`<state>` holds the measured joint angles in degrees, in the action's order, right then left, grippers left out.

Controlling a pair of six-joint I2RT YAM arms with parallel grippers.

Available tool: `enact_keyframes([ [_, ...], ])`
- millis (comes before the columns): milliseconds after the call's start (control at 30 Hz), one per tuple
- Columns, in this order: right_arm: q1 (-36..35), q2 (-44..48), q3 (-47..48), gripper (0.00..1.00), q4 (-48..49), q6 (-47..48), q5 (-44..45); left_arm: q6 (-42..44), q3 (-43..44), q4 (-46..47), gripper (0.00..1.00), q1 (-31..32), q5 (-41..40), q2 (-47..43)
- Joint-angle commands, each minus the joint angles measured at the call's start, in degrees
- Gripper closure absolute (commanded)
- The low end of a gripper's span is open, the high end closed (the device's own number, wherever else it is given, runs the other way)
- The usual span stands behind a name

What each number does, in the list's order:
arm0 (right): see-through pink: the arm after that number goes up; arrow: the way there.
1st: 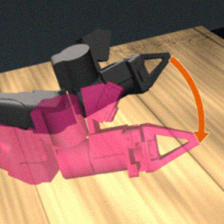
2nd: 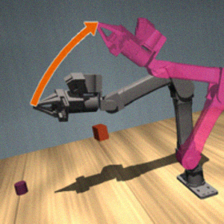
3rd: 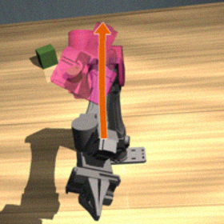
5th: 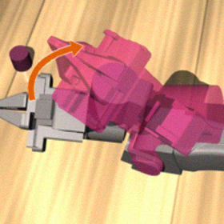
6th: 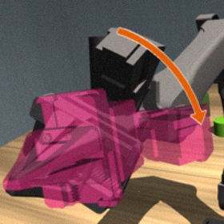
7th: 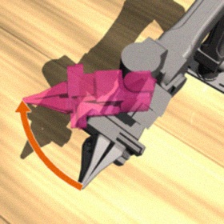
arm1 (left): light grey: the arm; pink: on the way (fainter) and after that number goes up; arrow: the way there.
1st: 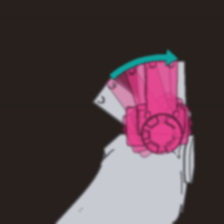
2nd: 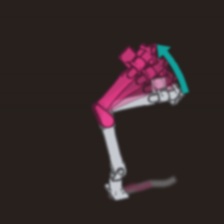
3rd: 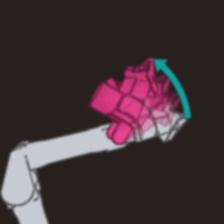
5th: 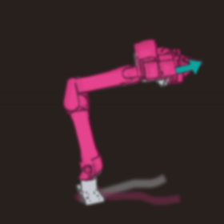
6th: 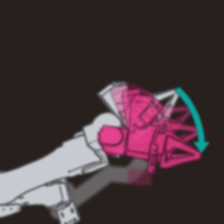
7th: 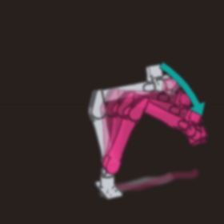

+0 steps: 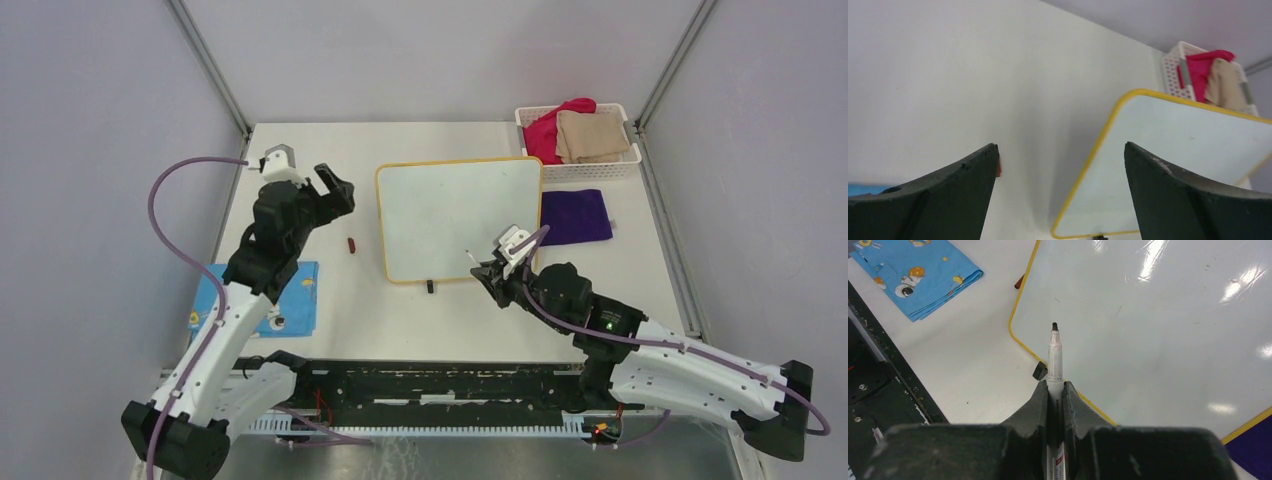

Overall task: Write a sentence on the whiteboard
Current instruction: Place the pen cap at the center of the board, then adjust the whiteboard marker.

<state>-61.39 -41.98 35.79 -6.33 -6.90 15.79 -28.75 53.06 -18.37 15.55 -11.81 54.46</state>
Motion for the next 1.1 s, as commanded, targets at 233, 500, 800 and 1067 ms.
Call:
enact_keyframes([
  [233,-0.1,-3.9,3.6,1.0,5.0,1.8,0.6,7.4,3.3,21.9,0.0,18.6,4.6,-3.7],
  [500,0.0,-3.2,-1.0,1.0,14.7,0.5,0.0,-0.2,2.6,33.3,0.01,18.6,28.1,3.7],
  [800,-0.1,-4.9,5.4,1.0,11.5,3.5,-13.0,-3.4,-5.0,43.5,0.0,18.7,50.3,-2.3],
  [1067,-0.1,-7.4,12.0,1.0,9.7,3.5,-22.7,-2.1,-6.1,34.8,0.0,18.8,52.6,-8.3],
])
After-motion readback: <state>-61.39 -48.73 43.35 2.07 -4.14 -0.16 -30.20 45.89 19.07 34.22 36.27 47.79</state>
